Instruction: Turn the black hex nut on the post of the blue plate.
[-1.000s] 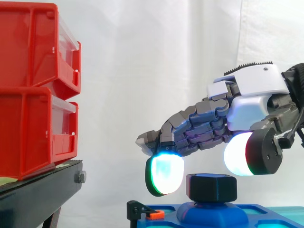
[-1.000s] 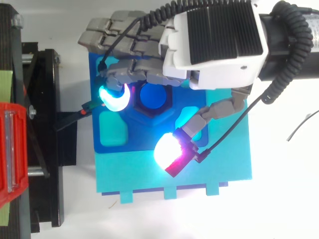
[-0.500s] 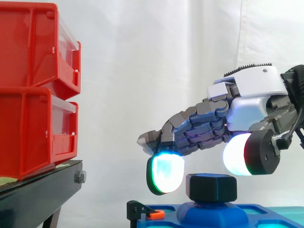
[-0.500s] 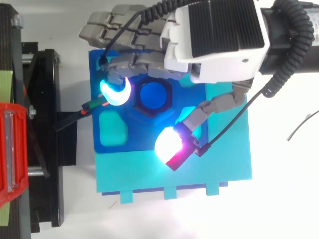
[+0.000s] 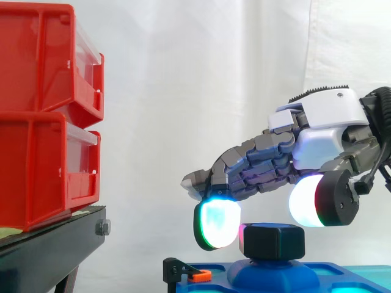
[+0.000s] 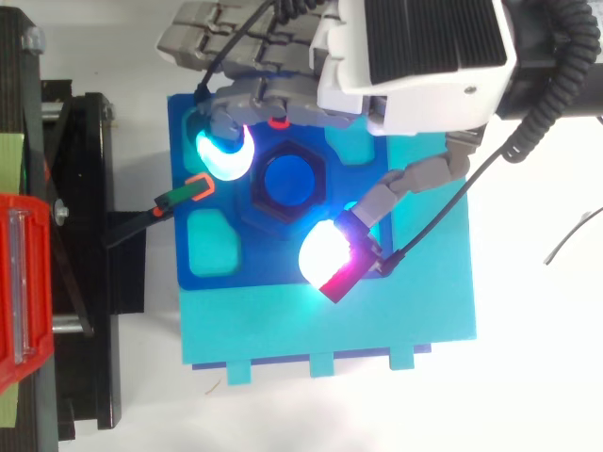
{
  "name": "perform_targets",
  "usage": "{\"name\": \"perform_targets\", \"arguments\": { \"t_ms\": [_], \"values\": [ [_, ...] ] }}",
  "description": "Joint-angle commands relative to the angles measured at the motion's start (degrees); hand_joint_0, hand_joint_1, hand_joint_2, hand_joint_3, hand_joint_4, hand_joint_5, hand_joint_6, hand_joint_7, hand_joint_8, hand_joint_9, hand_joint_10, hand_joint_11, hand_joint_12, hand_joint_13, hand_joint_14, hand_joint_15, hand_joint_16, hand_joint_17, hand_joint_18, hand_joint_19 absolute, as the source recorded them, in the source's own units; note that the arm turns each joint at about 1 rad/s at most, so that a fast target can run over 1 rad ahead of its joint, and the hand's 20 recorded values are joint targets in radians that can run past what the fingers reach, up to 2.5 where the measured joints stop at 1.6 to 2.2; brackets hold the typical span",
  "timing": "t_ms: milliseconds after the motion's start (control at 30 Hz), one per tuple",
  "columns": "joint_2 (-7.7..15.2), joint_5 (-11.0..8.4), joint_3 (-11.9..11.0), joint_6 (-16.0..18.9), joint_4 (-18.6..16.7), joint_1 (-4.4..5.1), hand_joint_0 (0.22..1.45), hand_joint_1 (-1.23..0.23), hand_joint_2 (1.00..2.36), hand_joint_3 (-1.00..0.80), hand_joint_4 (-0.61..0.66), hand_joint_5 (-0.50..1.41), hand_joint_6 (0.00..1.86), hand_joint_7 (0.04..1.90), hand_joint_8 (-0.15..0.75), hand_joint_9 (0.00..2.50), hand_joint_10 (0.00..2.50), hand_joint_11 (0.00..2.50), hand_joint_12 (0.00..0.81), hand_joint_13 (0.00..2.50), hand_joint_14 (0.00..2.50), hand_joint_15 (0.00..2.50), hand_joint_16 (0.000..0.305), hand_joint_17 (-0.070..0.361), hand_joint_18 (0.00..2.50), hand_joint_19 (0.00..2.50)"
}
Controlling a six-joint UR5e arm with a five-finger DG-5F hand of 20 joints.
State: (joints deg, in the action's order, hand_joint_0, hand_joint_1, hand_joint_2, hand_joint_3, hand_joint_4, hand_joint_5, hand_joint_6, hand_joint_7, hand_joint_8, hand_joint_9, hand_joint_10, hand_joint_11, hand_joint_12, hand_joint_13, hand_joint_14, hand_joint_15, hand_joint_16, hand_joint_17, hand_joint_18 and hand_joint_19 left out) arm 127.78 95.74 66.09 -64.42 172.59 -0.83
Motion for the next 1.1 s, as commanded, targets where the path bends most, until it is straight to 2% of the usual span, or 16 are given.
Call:
{"name": "perform_targets", "arguments": {
  "t_ms": [0,333,700,1067],
  "values": [
    [0.01,0.15,0.0,-0.01,0.3,-0.05,0.39,-0.67,1.0,-0.5,0.24,-0.26,0.5,0.98,0.203,0.0,0.0,0.0,0.372,0.02,0.0,0.0,0.052,0.118,0.0,0.0],
    [0.01,0.06,0.0,-0.01,0.38,0.3,0.39,-0.68,1.0,-0.5,0.24,-0.25,0.5,0.98,0.202,0.0,0.0,0.0,0.373,0.03,0.0,0.0,0.052,0.117,0.0,0.0],
    [-0.08,0.06,0.0,-0.01,1.09,0.12,0.39,-0.67,1.0,-0.5,0.24,-0.25,0.5,0.98,0.201,0.0,0.0,0.0,0.372,0.03,0.0,0.0,0.052,0.117,0.0,0.0],
    [-0.25,0.32,-0.26,-0.36,5.31,-0.32,0.39,-0.67,1.0,-0.5,0.24,-0.25,0.5,0.99,0.202,0.0,0.0,0.0,0.37,0.03,0.0,0.0,0.052,0.116,0.0,0.0]
  ]
}}
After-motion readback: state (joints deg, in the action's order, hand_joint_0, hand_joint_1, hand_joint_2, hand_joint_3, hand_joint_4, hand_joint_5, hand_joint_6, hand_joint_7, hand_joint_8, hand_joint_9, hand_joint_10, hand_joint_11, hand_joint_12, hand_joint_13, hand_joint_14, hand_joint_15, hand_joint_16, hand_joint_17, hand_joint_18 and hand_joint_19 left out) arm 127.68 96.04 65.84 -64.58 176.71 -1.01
